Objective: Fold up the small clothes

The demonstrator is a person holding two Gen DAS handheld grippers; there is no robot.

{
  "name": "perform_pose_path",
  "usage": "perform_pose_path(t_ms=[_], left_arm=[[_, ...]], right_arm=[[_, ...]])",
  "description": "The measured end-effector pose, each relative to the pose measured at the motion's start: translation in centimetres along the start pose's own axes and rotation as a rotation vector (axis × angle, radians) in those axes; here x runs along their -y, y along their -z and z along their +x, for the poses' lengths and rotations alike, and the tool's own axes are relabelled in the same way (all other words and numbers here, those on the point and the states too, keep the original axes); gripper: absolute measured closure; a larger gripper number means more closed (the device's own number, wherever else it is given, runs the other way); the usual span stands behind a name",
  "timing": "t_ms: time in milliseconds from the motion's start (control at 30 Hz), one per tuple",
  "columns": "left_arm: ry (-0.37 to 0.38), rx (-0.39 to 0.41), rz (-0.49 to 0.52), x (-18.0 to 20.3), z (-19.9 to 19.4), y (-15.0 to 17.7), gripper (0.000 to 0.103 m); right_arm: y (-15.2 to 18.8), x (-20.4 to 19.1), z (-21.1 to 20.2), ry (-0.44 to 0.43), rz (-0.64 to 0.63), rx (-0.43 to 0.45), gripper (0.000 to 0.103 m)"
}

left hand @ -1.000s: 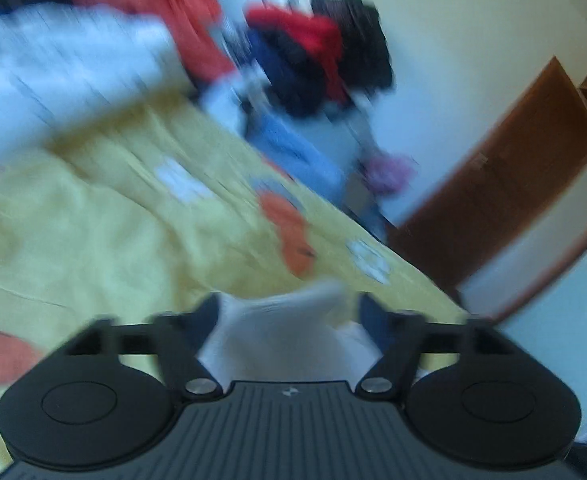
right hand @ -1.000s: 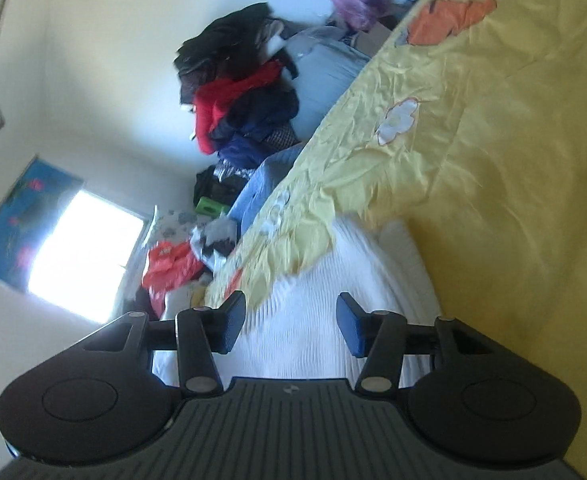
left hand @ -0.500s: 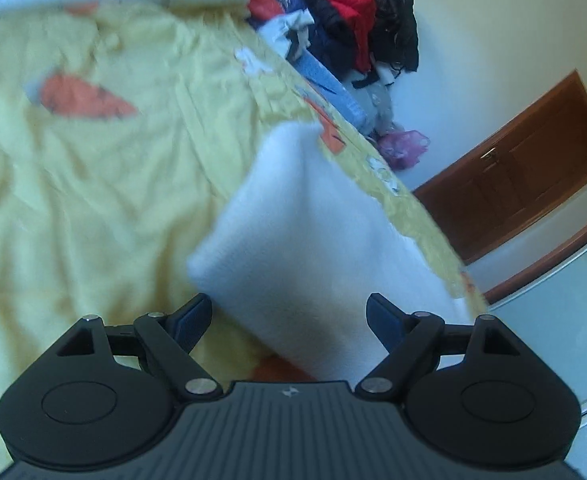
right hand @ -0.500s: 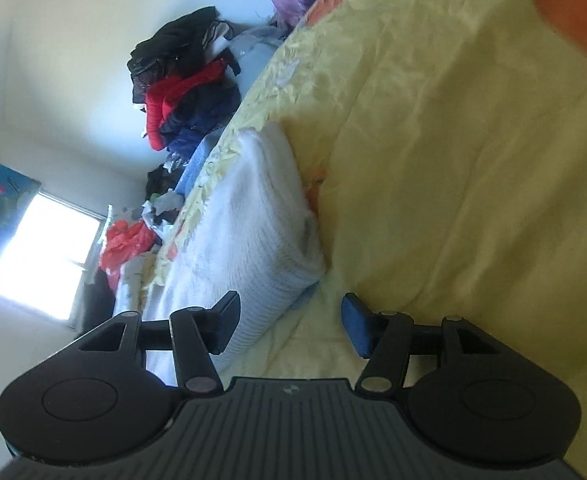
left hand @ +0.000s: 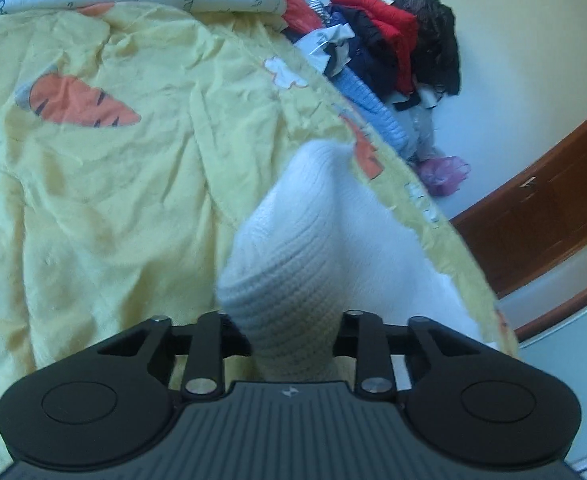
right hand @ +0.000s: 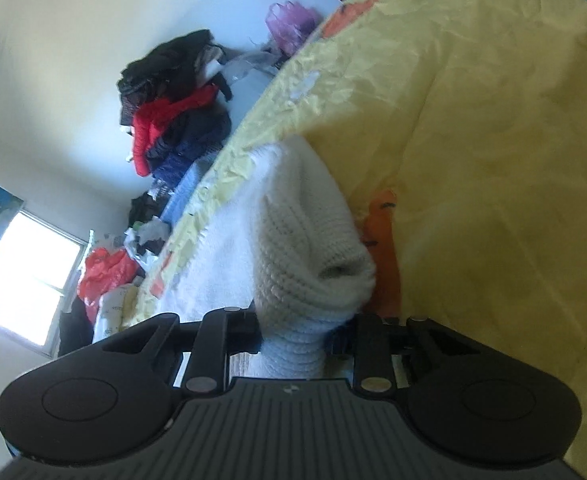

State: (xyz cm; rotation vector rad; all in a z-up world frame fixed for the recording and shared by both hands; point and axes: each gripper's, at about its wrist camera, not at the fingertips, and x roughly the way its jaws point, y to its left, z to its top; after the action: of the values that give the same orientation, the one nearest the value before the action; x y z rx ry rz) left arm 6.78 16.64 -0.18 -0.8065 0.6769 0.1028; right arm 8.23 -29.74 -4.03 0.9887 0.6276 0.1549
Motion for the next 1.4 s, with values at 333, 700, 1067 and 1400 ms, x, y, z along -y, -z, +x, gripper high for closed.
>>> perform_pose_path(t_ms=[333,700,1067,1400], left_arm=[[0.107,-0.082,0.165,-1.7,-10.9,2.8,0.08],[0.053,-0.14,0.513,-3.1,-16.6,5.4,0.048],[-0.125,0.064,0.687,2.6,-11.2,-0.4,0.022],[-0.219,-0.093,0.779,5.4,0.8,0.7,0.085]], right_arm=[[2.1,-0.9,-11.0,-0.125,-0.119,-0.13,0.078],[3.3,1.3,-14.8,0.113,-0.229,-0.164,0.048],[-3.2,-6.0,-6.8,0.086,-0.596,-0.039,0.031],[-1.0,-7.0,3.2,0.202,-0.803,-0.266,0.087]])
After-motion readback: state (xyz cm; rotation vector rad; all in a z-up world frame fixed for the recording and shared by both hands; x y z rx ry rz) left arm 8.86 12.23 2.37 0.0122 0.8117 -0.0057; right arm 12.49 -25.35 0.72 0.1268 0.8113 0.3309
